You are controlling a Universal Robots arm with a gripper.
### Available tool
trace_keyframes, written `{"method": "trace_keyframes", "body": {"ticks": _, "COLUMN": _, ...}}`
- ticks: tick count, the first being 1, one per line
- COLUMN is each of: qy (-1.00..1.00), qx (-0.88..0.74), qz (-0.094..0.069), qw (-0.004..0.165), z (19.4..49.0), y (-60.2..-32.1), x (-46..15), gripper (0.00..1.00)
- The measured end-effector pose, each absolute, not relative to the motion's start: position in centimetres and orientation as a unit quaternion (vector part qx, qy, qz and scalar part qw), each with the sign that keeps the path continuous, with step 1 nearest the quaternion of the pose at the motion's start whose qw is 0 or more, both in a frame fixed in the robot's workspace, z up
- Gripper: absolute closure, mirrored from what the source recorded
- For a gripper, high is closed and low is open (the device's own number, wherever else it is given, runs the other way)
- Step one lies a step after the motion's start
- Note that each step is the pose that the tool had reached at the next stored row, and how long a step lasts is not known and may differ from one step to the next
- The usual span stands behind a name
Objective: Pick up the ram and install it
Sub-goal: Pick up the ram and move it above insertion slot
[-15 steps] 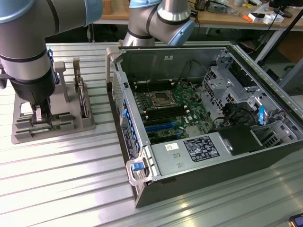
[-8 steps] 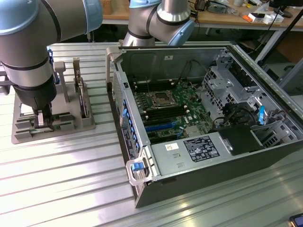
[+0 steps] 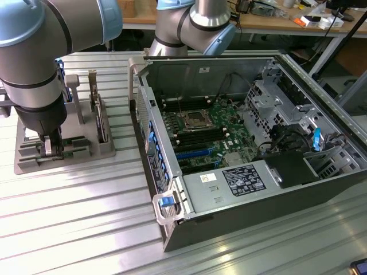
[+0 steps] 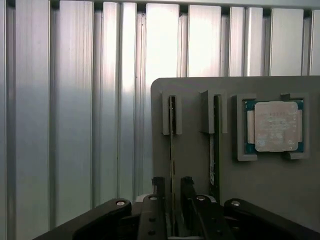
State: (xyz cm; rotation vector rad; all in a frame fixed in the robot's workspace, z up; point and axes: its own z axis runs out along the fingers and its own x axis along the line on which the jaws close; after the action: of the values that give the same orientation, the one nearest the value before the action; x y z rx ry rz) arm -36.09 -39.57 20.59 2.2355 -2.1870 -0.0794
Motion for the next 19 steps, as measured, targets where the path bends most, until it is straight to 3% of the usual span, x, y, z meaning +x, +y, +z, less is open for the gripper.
{"method": "trace_keyframes", "body": {"ticks": 1, "qy": -0.699, "qx": 0.715, "qz": -0.025, "qw": 0.007, "z": 20.6, "y": -39.6, "x": -36.1, "gripper": 0.78}}
{"method": "trace_keyframes", "body": {"ticks": 2, "qy": -0.699, "qx": 0.715, "qz": -0.025, "qw": 0.007, "z": 20.6, "y": -39.6, "x": -36.1, "gripper": 0.78}}
{"method": "trace_keyframes", "body": {"ticks": 3, "qy": -0.699, "qx": 0.715, "qz": -0.025, "qw": 0.007, "z": 20.6, "y": -39.6, "x": -36.1, "gripper": 0.87}}
{"method": "trace_keyframes", "body": {"ticks": 19, "qy": -0.699, "qx": 0.715, "qz": -0.025, "qw": 0.007, "z": 22.0, "y": -39.6, "x": -36.1, "gripper": 0.87}}
